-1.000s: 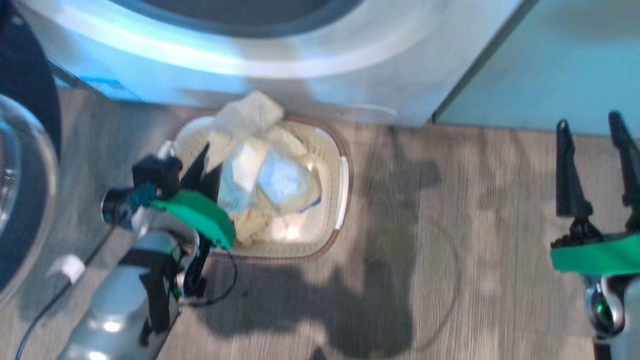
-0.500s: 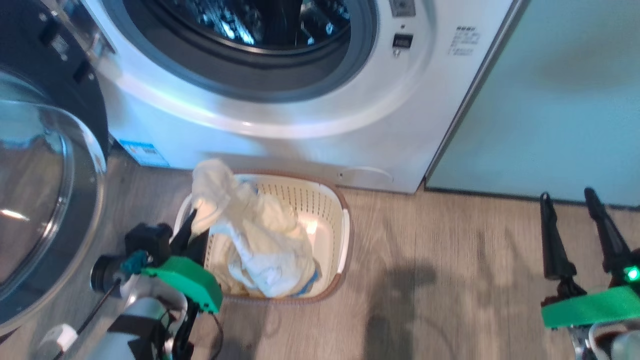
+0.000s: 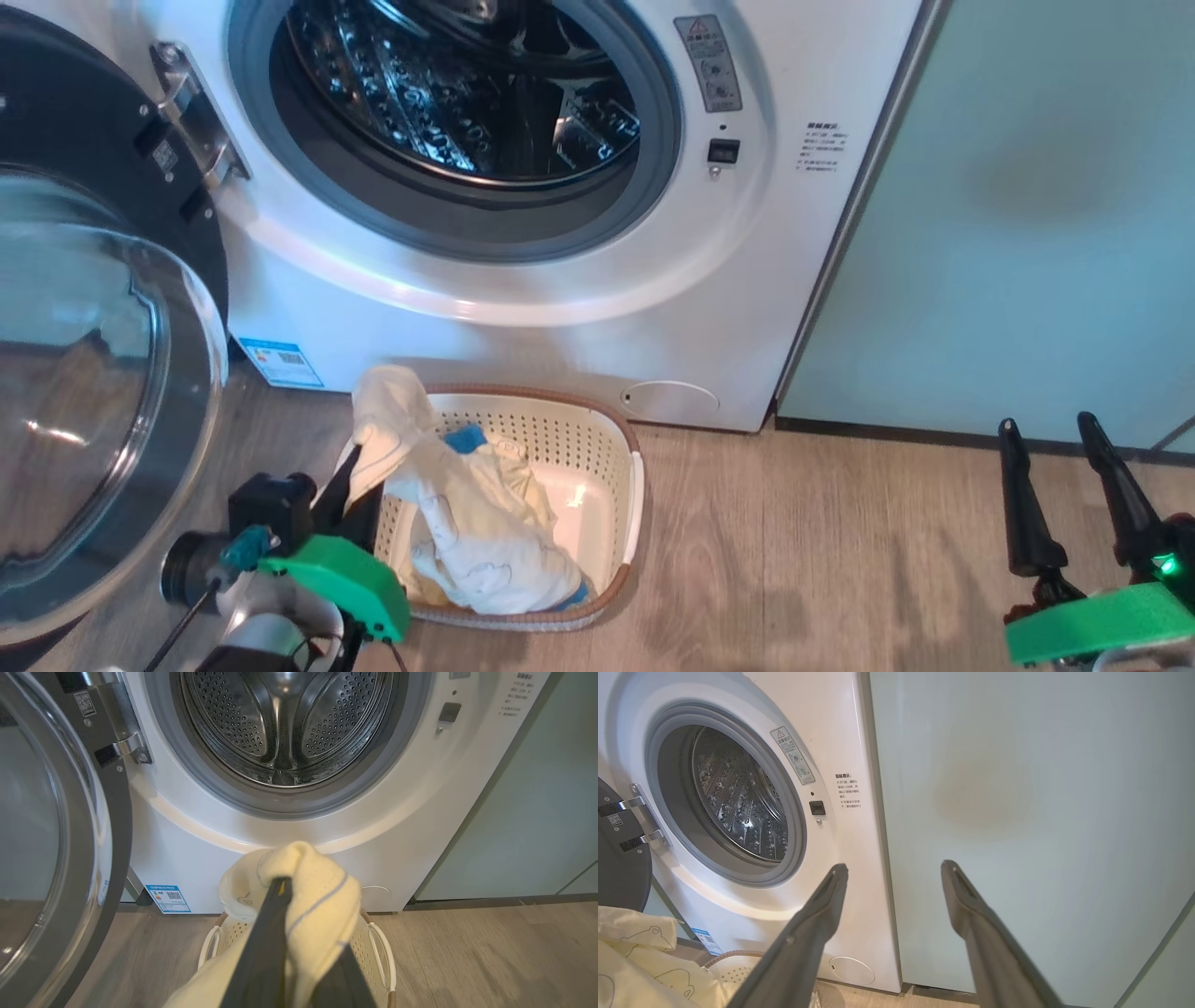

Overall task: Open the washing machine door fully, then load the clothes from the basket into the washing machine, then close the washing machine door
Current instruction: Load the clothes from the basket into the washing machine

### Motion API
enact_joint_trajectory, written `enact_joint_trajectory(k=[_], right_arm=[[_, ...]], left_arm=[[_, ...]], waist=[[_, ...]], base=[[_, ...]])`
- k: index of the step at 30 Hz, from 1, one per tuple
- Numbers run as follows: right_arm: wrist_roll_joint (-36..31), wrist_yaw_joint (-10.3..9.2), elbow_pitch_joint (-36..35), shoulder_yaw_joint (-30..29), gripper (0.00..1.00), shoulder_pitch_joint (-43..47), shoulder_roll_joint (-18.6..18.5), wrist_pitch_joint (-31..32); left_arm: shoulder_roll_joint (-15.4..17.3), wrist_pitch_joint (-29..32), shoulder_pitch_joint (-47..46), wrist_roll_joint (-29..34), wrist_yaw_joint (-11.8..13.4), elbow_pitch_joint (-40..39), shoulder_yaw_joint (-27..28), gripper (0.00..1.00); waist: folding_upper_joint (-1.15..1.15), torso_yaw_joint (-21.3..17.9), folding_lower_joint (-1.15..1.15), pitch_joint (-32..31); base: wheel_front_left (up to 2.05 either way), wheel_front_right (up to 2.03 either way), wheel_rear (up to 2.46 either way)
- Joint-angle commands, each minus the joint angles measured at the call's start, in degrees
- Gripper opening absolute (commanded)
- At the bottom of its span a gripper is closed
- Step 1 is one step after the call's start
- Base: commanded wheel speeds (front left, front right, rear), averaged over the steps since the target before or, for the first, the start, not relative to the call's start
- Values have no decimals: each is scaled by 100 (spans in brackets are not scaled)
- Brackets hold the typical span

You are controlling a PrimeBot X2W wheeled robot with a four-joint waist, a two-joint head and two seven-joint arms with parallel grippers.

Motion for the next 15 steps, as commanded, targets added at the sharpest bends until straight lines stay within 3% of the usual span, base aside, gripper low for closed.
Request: enact_joint_trajectory(k=[1,15], right_arm=[[41,-16,-161,123,100,-77,-27,-38],[89,-16,-193,157,100,-22,-27,-38]], left_arm=[[212,-25,-172,-3,72,-276,308,0],[310,75,-29,-47,208,-538,345,0]], waist=[[0,-10,1,-78],[0,-77,1,-160]], base=[[0,0,0],[0,0,0]])
